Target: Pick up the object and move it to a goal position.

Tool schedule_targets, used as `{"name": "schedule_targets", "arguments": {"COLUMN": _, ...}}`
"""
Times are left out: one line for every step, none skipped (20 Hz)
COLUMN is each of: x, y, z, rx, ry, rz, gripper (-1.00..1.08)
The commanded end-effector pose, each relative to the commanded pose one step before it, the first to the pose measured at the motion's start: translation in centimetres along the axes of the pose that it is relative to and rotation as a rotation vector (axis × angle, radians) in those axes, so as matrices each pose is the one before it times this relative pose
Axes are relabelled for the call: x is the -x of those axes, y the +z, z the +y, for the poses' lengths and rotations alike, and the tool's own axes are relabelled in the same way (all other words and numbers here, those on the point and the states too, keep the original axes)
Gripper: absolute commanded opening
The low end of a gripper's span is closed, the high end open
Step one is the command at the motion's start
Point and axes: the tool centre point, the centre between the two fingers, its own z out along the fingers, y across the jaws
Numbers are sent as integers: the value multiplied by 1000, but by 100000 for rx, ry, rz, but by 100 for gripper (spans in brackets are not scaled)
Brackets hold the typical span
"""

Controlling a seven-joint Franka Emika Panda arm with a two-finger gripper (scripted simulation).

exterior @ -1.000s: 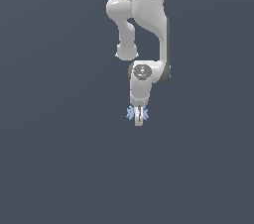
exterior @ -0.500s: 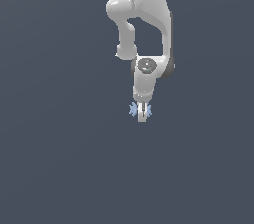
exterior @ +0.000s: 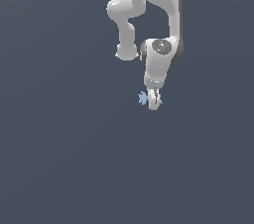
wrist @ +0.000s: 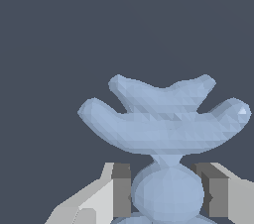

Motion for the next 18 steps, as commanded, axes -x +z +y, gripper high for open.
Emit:
{"name": "schedule_targets", "arguments": {"x": 1454, "y": -1853, "z": 973, "rx": -39, "ry": -7, "rz": 41, "gripper": -100}}
{"name": "schedule_targets", "arguments": {"x": 536, "y": -691, "z": 342, "rx": 0, "ry": 0, "rz": 0, "gripper": -100}}
{"name": "schedule_targets", "arguments": {"x": 506, "y": -656, "z": 321, "rx": 0, "ry": 0, "rz": 0, "gripper": -100}}
{"name": "schedule_targets", "arguments": {"x": 485, "y": -620, "z": 305, "rx": -24, "ry": -5, "rz": 65, "gripper": -100}}
{"name": "schedule_targets", "arguments": {"x": 453, "y": -584, "z": 283, "rx": -19, "ry": -3, "rz": 45, "gripper": -100}}
{"name": "schedule_targets", "arguments": {"x": 422, "y": -549, "z": 258, "rx": 0, "ry": 0, "rz": 0, "gripper": -100}}
{"name": "schedule_targets", "arguments": {"x": 409, "y": -518, "z": 241, "rx": -21, "ry": -8, "rz": 43, "gripper": -100}}
{"name": "schedule_targets", "arguments": {"x": 374, "y": -480, "z": 215, "rx": 0, "ry": 0, "rz": 0, "gripper": -100}}
{"name": "schedule_targets", "arguments": {"x": 346, "y": -443, "z": 196, "rx": 0, "ry": 0, "rz": 0, "gripper": -100}}
{"name": "schedule_targets", "arguments": {"x": 329, "y": -404, "z": 183, "rx": -20, "ry": -21, "rz": 39, "gripper": -100}}
{"name": "schedule_targets", "arguments": {"x": 278, "y": -357, "z": 156, "rx": 0, "ry": 0, "rz": 0, "gripper": -100}}
{"name": "schedule_targets", "arguments": {"x": 242, "y": -312, "z": 136, "rx": 0, "ry": 0, "rz": 0, "gripper": -100}}
{"name": "schedule_targets", "arguments": {"x": 207, "y": -266, "z": 115, "rx": 0, "ry": 0, "rz": 0, "gripper": -100}}
{"name": "schedule_targets", "arguments": {"x": 173, "y": -220, "z": 93, "rx": 0, "ry": 0, "rz": 0, "gripper": -100}}
{"name": "schedule_targets", "arguments": {"x": 139, "y": -174, "z": 71, "rx": 0, "ry": 0, "rz": 0, "gripper": -100}}
{"name": "schedule_targets", "arguments": {"x": 105, "y": -127, "z": 49, "rx": 0, "ry": 0, "rz": 0, "gripper": -100}}
{"name": "schedule_targets", "arguments": {"x": 95, "y": -82, "z": 37, "rx": -10, "ry": -46, "rz": 13, "gripper": -100}}
{"name": "schedule_targets", "arguments": {"x": 38, "y": -33, "z": 4, "rx": 0, "ry": 0, "rz": 0, "gripper": -100}}
